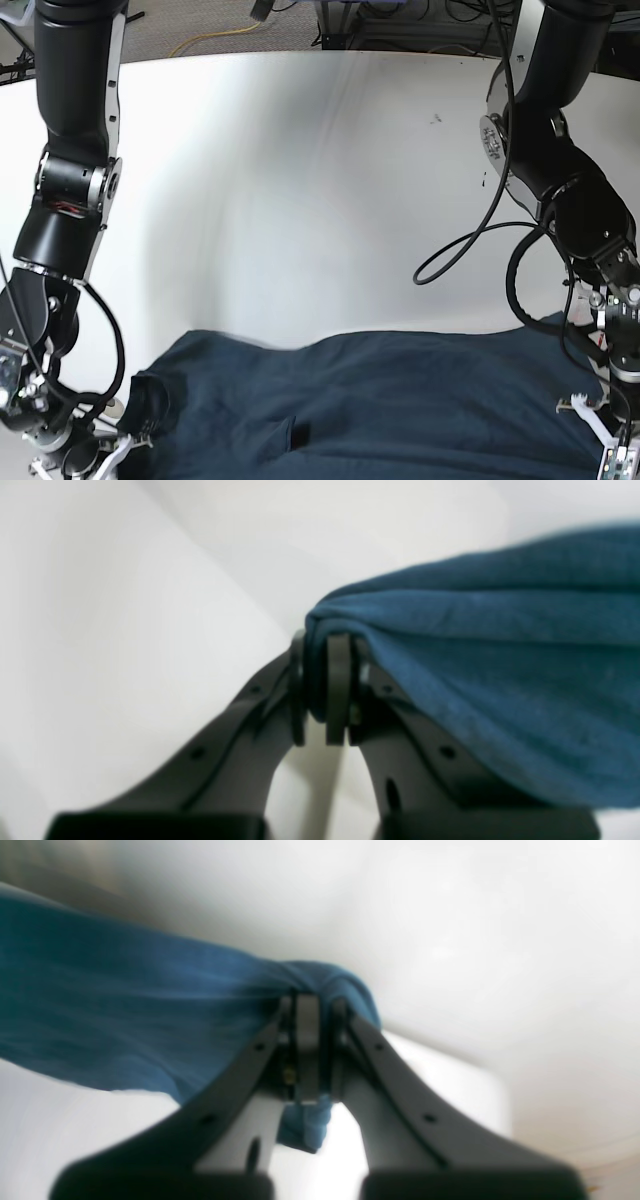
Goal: Fold the T-shirt properly
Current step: 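Lift the shirt with both grippers, swing it, and lay it flat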
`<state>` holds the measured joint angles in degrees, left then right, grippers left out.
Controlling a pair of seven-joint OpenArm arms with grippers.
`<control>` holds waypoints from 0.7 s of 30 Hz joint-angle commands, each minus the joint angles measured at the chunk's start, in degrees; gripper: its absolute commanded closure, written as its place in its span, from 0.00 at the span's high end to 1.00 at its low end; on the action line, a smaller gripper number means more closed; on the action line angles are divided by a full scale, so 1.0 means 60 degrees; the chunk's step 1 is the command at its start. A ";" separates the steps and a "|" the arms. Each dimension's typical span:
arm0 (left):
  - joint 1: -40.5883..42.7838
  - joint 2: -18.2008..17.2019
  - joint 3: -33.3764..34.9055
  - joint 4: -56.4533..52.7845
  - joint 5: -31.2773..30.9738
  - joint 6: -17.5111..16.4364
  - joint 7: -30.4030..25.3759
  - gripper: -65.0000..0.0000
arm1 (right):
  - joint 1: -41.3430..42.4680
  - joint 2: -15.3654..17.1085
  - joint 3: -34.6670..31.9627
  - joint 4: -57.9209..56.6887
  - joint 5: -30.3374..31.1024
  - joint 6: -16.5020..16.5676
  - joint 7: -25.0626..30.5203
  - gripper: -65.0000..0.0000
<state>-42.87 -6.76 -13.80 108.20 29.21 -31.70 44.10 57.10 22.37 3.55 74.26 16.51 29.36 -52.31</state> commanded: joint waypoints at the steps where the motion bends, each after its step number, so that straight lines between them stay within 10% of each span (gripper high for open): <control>1: -0.0584 -0.0433 0.0139 -0.0151 -0.0070 0.0104 -0.0207 0.00 | 0.0937 0.0235 -0.0189 0.0246 0.0142 -0.0052 0.0008 0.00; 9: -0.0935 -0.1004 0.0271 -0.0341 -0.0979 -0.0364 -0.0207 0.00 | 0.1362 0.0557 -0.0218 0.1389 0.0142 0.0578 -0.1237 0.00; 21: 0.1438 -0.1004 0.0271 0.0347 -0.1037 -0.1383 -0.0207 0.00 | -0.3297 0.0718 0.1877 0.3675 0.0332 0.0886 -0.1354 0.00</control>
<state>-34.00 -12.12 -12.01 107.72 22.92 -40.58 44.10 37.34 25.56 12.75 93.12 16.93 34.72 -62.54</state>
